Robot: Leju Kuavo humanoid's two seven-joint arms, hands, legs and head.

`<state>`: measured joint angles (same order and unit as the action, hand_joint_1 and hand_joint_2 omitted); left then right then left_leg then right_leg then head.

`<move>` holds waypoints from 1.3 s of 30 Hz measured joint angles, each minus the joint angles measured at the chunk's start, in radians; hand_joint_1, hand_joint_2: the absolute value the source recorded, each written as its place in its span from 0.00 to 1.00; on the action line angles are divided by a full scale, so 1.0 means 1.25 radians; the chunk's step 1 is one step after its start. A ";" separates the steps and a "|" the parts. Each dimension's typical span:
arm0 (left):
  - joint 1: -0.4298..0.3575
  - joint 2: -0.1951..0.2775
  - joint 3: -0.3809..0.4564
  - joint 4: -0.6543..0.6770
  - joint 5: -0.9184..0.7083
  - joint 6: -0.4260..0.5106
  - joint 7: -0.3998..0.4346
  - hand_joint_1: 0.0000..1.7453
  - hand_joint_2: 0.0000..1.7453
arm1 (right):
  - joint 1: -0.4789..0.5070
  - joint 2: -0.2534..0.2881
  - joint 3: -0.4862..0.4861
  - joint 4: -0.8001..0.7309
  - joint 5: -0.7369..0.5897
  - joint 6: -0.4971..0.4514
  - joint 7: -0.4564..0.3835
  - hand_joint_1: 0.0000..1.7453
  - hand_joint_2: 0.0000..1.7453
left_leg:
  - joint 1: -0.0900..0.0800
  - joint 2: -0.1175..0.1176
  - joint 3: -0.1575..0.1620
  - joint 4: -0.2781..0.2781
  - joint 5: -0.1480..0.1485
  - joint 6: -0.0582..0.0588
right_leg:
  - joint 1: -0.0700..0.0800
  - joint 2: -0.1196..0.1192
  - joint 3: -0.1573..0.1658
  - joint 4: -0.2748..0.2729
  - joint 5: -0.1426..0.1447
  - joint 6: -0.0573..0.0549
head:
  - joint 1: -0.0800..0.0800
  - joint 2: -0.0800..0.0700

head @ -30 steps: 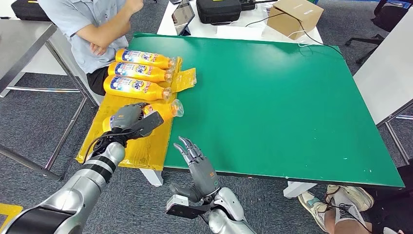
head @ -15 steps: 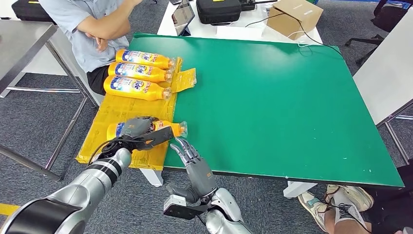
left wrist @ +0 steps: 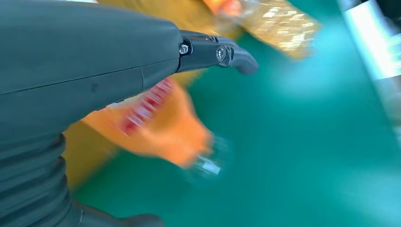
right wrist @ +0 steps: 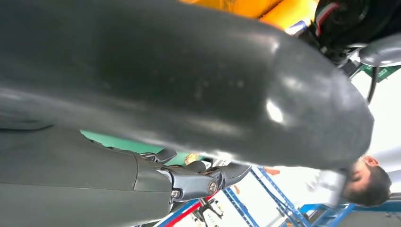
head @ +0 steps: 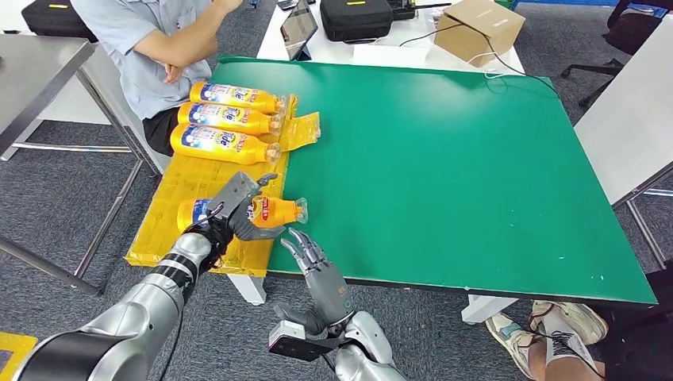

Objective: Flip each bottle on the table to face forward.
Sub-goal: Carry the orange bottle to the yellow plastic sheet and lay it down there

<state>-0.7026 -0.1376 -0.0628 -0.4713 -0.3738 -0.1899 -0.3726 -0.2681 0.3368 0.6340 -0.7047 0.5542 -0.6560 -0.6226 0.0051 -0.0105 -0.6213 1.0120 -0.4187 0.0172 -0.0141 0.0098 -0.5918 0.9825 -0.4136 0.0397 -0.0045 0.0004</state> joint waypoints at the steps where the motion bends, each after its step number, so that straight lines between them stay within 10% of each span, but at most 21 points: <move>1: 0.013 -0.007 0.009 -0.025 0.048 -0.019 -0.004 0.00 1.00 | 0.000 0.001 0.000 0.004 -0.003 -0.004 -0.003 0.00 0.00 | 0.000 0.000 0.000 0.000 0.000 0.000 | 0.000 0.000 0.000 0.000 0.000 0.000 | 0.000 0.000; 15: 0.273 -0.059 0.040 -0.495 0.591 0.032 -0.007 0.00 1.00 | 0.057 -0.008 -0.030 -0.074 -0.073 -0.028 -0.046 0.00 0.00 | 0.000 0.000 -0.003 0.000 -0.001 -0.001 | 0.000 0.000 -0.003 0.000 -0.001 0.000 | 0.000 0.000; 19: 0.396 -0.071 0.020 -0.633 0.581 0.112 -0.051 0.00 1.00 | 0.133 -0.011 -0.122 -0.261 -0.068 -0.033 -0.046 0.00 1.00 | 0.000 0.001 -0.003 0.000 -0.002 0.000 | 0.000 0.000 -0.004 0.000 -0.001 0.000 | 0.000 0.000; 27: 0.546 -0.072 -0.078 -0.787 0.327 0.233 -0.126 0.00 1.00 | 0.244 -0.008 -0.213 -0.555 -0.148 -0.035 -0.047 0.00 1.00 | 0.000 0.000 -0.004 0.000 -0.003 0.000 | 0.000 0.000 -0.005 -0.001 -0.001 0.000 | 0.000 0.000; 39: 0.588 -0.071 -0.147 -0.816 0.297 0.276 -0.142 0.00 1.00 | 0.263 -0.012 -0.220 -0.632 -0.320 -0.032 -0.047 0.00 1.00 | 0.000 0.000 -0.004 0.000 -0.002 0.000 | 0.000 0.000 -0.004 -0.001 -0.001 0.000 | 0.000 0.000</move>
<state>0.0328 -0.2259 -0.2459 -1.4916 -0.0026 0.1547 -0.5502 0.0604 0.3214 0.3586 -1.4942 0.1546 -0.6955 -0.6809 0.0049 -0.0100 -0.6258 1.0119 -0.4217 0.0173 -0.0141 0.0102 -0.5968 0.9818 -0.4148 0.0394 -0.0048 0.0004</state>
